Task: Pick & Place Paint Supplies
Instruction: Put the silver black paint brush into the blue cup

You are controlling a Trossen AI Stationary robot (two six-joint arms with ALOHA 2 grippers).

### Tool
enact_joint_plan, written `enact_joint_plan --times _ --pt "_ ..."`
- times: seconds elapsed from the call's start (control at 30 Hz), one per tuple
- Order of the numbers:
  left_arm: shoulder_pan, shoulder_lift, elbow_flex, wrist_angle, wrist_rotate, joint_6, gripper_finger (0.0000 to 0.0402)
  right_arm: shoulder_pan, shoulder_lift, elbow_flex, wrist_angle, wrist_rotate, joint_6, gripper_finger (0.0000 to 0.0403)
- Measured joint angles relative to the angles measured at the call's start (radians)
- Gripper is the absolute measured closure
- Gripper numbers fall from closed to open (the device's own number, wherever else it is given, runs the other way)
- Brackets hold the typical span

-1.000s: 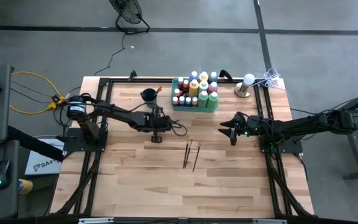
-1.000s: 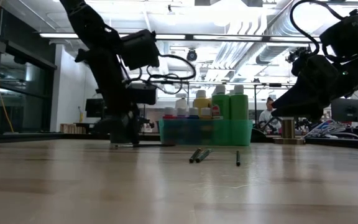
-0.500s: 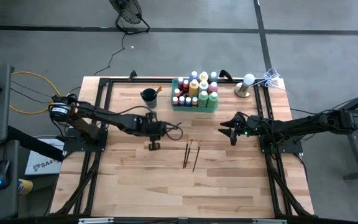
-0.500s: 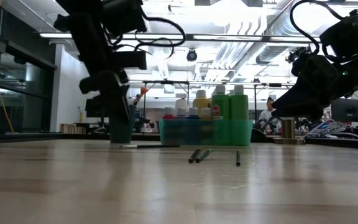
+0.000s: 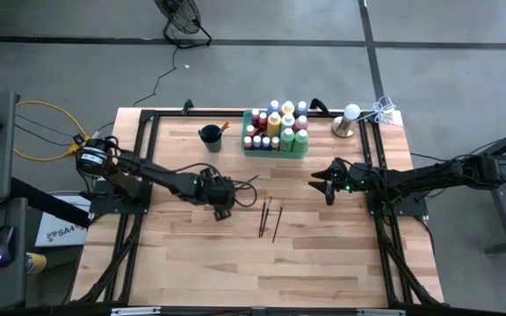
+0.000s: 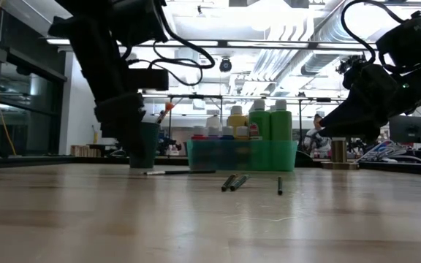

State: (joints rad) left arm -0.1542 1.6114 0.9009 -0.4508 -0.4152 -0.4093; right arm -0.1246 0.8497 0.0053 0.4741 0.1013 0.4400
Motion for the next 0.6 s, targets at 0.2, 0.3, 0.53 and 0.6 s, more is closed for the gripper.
enact_joint_plan --times 0.2,0.3,0.53,0.6 --pt "-0.003 0.001 0.000 0.014 -0.020 -0.022 0.0195 0.000 0.000 0.000 0.000 0.000 0.000 0.0217" --pt "-0.003 0.011 0.000 0.017 -0.015 -0.017 0.0195 0.000 0.000 0.000 0.001 0.000 0.000 0.0217" --pt "-0.003 0.010 0.000 0.042 0.012 -0.017 0.0195 0.000 0.000 0.000 0.001 0.000 0.000 0.0217" --pt "-0.003 0.010 0.000 0.035 0.012 -0.015 0.0195 0.000 0.000 0.000 0.001 0.000 0.000 0.0218"
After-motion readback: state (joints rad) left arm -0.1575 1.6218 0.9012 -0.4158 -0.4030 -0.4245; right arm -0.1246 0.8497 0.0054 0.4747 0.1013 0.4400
